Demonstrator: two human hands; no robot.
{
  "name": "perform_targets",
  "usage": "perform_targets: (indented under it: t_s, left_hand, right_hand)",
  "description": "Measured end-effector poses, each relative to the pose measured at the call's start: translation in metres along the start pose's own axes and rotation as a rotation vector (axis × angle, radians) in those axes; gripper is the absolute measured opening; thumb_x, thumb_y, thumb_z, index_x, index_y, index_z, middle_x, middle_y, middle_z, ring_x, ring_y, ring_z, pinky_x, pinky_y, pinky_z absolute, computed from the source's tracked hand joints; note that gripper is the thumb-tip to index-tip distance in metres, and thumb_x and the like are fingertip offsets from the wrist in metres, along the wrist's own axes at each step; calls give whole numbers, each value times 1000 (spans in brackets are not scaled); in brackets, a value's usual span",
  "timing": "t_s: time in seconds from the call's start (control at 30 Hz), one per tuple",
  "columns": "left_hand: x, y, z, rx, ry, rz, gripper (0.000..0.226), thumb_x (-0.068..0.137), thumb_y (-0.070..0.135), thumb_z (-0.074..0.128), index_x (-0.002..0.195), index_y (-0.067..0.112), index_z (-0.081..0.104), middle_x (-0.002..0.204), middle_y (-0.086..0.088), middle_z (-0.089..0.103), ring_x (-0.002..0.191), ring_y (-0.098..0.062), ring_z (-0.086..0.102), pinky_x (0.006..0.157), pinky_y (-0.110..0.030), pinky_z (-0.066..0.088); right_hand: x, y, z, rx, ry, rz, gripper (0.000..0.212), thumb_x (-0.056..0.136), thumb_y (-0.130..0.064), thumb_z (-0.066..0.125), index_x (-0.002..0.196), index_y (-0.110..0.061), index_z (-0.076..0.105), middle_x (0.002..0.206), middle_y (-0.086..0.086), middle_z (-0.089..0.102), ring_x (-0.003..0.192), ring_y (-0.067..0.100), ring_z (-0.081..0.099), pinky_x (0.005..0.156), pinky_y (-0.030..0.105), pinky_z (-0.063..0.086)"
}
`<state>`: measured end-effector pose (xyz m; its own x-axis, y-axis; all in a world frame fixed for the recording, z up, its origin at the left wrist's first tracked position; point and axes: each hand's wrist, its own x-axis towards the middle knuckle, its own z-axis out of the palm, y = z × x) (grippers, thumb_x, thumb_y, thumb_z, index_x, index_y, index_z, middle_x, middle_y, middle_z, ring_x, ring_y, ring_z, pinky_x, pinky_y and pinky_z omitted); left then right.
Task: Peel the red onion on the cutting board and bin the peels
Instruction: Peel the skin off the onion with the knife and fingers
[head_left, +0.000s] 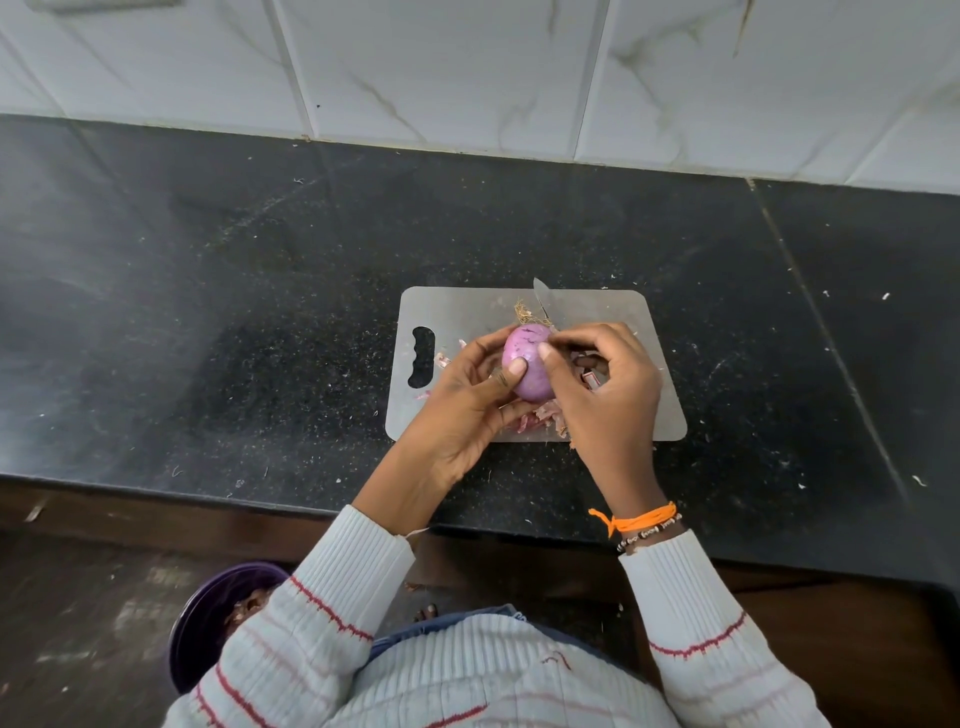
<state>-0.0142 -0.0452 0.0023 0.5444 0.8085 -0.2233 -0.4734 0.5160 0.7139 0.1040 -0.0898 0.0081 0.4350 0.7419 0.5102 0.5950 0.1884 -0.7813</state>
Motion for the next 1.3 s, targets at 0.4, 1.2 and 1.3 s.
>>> perform_targets:
  t_s: [0.4, 1.2, 1.3]
  left_hand:
    - [0, 1, -1, 10, -37, 12, 49, 75, 5, 57, 123, 8, 50, 132, -16, 51, 112, -32, 57, 77, -32, 58]
    - [2, -4, -3, 71, -45, 21, 54, 80, 2, 55, 134, 2, 43, 135, -19, 49, 99, -21, 65, 82, -32, 57]
    - [2, -4, -4, 78, -41, 22, 48, 86, -3, 50, 133, 3, 43, 135, -18, 49, 99, -21, 65, 83, -34, 56]
  right_hand:
    - [5, 3, -9, 37, 46, 89, 18, 81, 2, 59, 85, -14, 67, 85, 0, 64, 80, 8, 63, 71, 15, 51]
    - [2, 4, -2, 119, -15, 299, 4, 84, -15, 65, 88, -16, 65, 88, 4, 66, 79, 8, 63, 68, 18, 53]
    - [3, 6, -1, 93, -6, 284, 7, 83, -10, 64, 88, -15, 66, 87, 4, 67, 77, 8, 63, 66, 16, 53]
